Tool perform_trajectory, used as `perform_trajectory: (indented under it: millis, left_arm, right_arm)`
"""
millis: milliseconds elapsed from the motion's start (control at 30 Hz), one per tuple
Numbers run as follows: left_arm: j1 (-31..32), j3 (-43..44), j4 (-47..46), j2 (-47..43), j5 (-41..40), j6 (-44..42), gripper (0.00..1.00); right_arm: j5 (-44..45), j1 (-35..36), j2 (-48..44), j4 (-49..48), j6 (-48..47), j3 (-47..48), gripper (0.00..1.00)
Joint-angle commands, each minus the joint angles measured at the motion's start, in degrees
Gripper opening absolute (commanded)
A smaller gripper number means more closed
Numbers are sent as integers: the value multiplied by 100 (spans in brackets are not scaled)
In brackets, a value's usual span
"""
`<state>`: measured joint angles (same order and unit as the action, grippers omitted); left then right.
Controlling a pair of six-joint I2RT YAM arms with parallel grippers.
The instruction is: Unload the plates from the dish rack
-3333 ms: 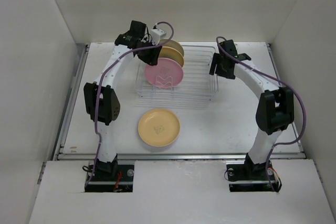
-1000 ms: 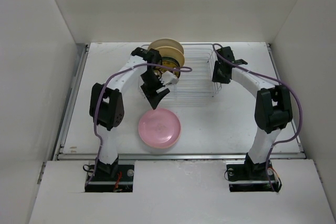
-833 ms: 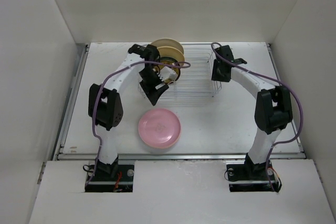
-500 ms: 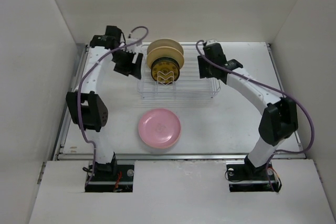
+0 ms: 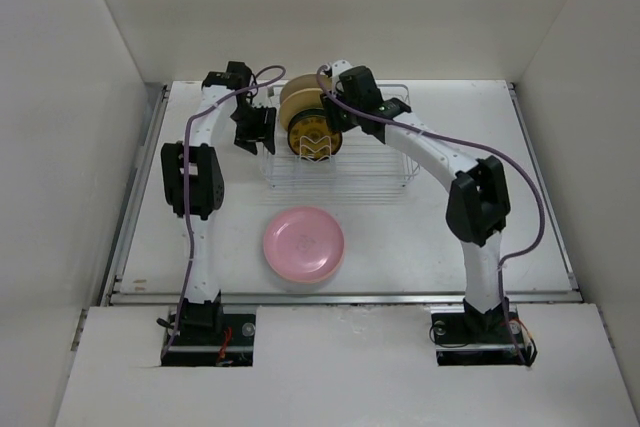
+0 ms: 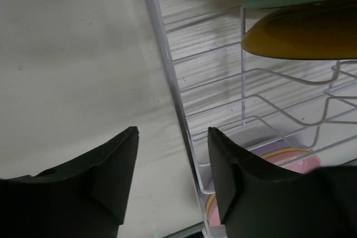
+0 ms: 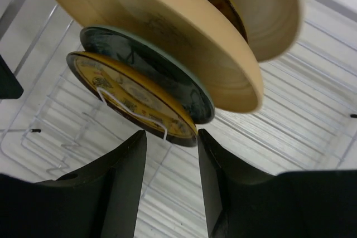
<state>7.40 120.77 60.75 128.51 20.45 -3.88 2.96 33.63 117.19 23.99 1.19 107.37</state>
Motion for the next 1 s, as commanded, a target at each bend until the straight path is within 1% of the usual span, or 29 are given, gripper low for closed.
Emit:
perform_trajectory:
  millis: [0, 33, 100, 133, 167, 200, 233, 267, 333, 367, 467, 533, 567, 767, 800, 833, 933, 967]
  left_arm:
    - [-28, 175, 122, -186, 3, 195, 48]
    - [-28, 175, 121, -125, 3, 195, 43]
    - [-28, 175, 121, -71, 3, 195, 31]
    - [-28, 175, 121, -11, 3, 195, 19]
    - [-28, 175, 121, 42, 3, 195, 14]
    - [-28, 175, 121, 95, 90, 195, 4]
    - [-28, 175, 121, 95, 91, 195, 4]
    - [-28, 175, 121, 96, 91, 247, 0]
    - [-28, 175, 121, 148, 91, 300, 0]
    - [-28, 114, 121, 148, 152, 300, 0]
    - [-81, 52, 121, 148, 327, 300, 0]
    - [-81, -10, 121, 148, 328, 300, 0]
    - [-81, -10, 121, 200, 276, 300, 0]
    - [-81, -10, 121, 254, 205, 300, 0]
    - [-81, -10, 121, 254, 205, 300, 0]
    - [-81, -10, 121, 254, 205, 300, 0]
    - [-81, -10, 121, 254, 205, 300, 0]
    - [-81, -10, 121, 254, 205, 300, 0]
  right_arm:
    - [-208, -23, 295, -52, -110, 530, 47]
    - [-260, -23, 357, -122, -110, 530, 46]
    - [-314, -23, 515, -122, -110, 705, 45]
    - [-383, -23, 568, -122, -110, 706, 44]
    - [-436, -23, 569, -122, -110, 767, 44]
    - [-515, -23, 638, -122, -110, 768, 44]
    - [-516, -23, 708, -122, -110, 768, 44]
    - [-516, -23, 709, -183, -110, 768, 44]
    - [-516, -23, 875, -184, -110, 829, 43]
    - [-516, -23, 876, -184, -110, 890, 39]
    - [-569, -23, 1007, -184, -110, 891, 39]
    - [-289, -23, 1008, -184, -110, 891, 47]
    - [-287, -23, 1008, -184, -110, 891, 49]
    - [-393, -76, 1139, -237, -110, 1004, 50]
    - [-471, -76, 1192, -237, -58, 1005, 47]
    - [-472, -76, 1193, -237, -58, 1005, 40]
    - [-525, -76, 1193, -184, -58, 1005, 25]
    - [-525, -76, 1053, -184, -58, 944, 13]
